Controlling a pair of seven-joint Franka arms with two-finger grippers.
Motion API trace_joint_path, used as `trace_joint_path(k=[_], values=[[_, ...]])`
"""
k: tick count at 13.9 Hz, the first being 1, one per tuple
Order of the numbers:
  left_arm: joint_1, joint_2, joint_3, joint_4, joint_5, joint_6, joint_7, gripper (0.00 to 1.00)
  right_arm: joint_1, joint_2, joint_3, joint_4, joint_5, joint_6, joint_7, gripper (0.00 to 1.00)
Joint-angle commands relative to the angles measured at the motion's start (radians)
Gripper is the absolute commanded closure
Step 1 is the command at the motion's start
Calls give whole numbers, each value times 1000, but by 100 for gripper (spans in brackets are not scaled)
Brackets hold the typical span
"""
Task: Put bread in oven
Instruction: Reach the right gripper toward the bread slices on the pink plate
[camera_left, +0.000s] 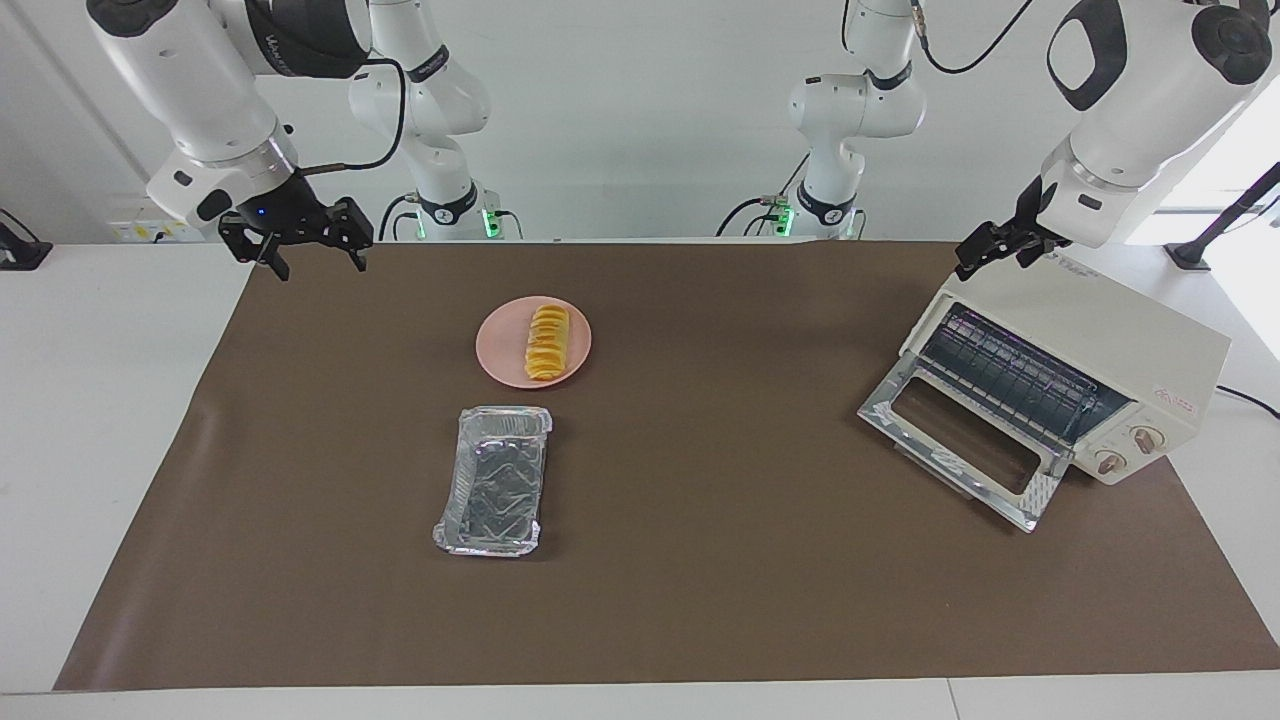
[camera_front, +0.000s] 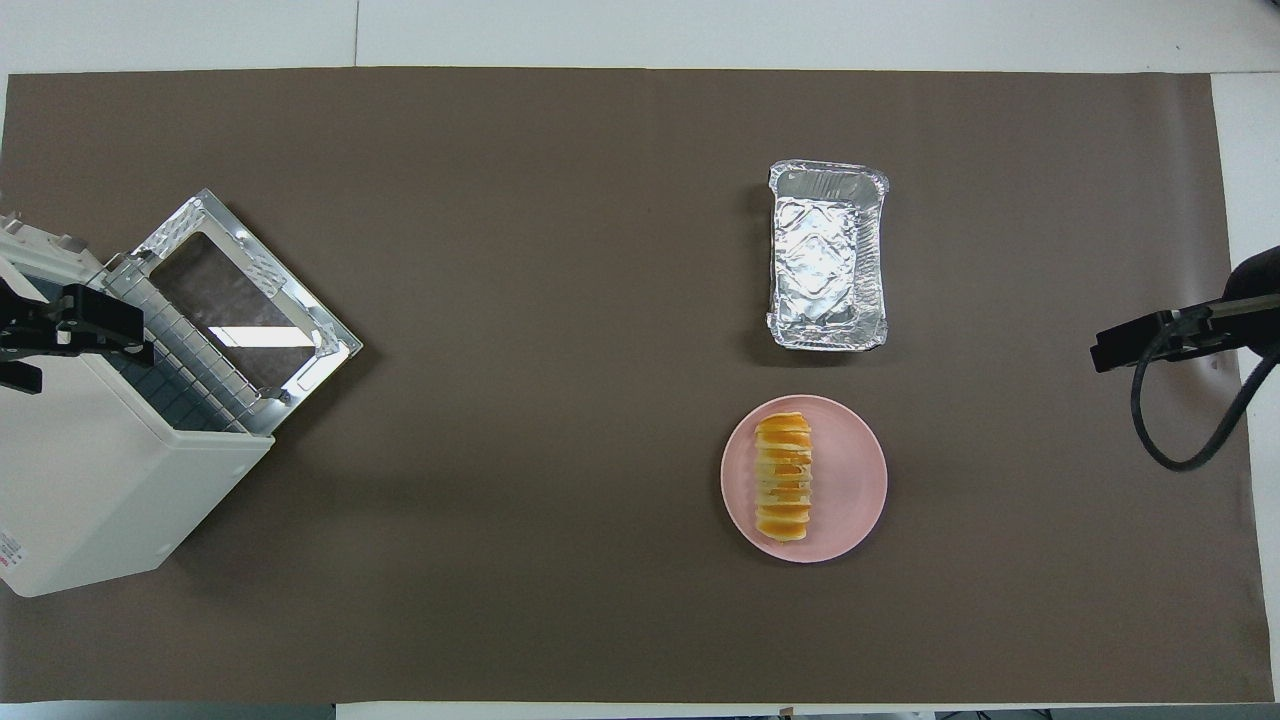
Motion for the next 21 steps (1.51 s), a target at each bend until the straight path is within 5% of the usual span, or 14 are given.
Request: trace_joint_path(k=[1,11,17,21], values=[[4,-13,-4,-9,16,10,5,0,-11,6,7,7,-11,-2,8,0],[4,-13,-4,-9,16,10,5,0,20,-37,8,-73,-10,4,14,0],[4,-13,-4,-9,16,10,5,0,222,-135,8,-309,1,155,263,0],[4,-14,-4,-9,16,10,5,0,371,-78,8,-430,12,347,475,0]])
